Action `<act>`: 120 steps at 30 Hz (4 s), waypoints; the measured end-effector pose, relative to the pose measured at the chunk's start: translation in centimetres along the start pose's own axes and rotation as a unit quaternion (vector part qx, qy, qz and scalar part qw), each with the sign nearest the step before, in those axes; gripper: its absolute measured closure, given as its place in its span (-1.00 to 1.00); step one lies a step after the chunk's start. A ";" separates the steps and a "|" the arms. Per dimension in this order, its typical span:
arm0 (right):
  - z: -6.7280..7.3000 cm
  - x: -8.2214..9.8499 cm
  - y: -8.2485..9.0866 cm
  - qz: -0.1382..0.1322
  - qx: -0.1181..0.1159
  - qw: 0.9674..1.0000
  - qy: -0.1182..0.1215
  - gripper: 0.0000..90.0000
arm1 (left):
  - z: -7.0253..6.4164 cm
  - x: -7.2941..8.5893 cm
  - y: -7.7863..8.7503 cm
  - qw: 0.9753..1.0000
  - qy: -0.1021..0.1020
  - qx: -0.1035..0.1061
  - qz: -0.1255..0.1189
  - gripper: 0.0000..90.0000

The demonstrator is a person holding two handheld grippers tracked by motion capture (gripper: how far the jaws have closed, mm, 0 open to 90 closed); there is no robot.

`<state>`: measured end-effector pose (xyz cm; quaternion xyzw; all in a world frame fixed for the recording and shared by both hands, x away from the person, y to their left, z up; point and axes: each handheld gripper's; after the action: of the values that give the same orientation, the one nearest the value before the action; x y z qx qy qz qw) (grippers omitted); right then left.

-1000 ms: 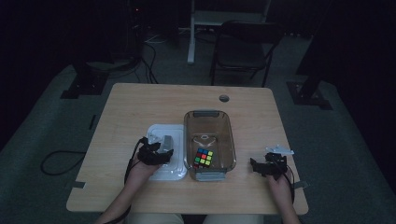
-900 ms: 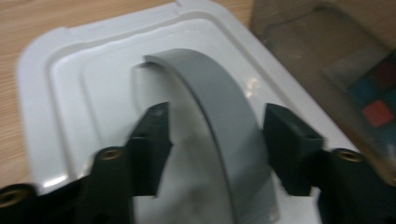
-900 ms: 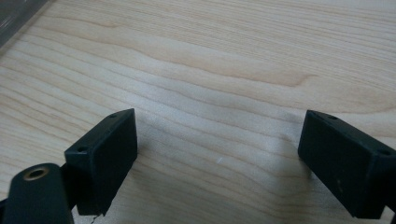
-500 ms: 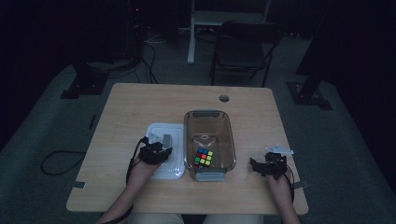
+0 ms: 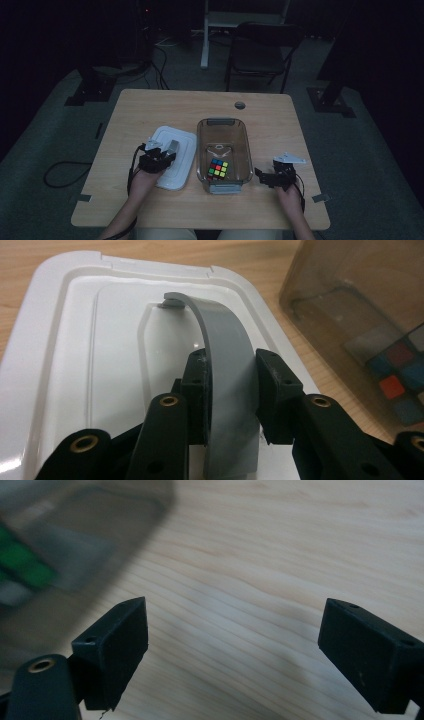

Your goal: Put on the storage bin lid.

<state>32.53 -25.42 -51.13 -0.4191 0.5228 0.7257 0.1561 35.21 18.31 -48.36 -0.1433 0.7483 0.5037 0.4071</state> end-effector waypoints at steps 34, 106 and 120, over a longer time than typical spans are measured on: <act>5.2 0.2 -1.3 0.002 -0.085 0.995 0.058 -0.72 | 1.8 -4.3 8.3 0.995 0.014 0.030 -0.089 0.56; 3.1 -0.2 -1.1 0.000 -0.051 0.998 0.022 -0.72 | -7.4 -8.9 2.7 0.981 -0.078 0.177 -0.023 0.34; 2.5 -0.2 -0.9 -0.002 -0.043 0.999 0.017 -0.72 | -5.6 -9.0 5.0 0.986 -0.071 0.139 -0.055 -0.14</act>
<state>32.12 -22.78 -51.26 -0.4385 0.4930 0.7400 0.1304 35.17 13.91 -37.46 -0.0900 0.7710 0.3803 0.5027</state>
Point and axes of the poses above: each handheld gripper's, and its own axes: y roughly backward along the jaws, x roughly out of its underside, z roughly to its left, and after that the axes turned 1 degree about z, right-handed
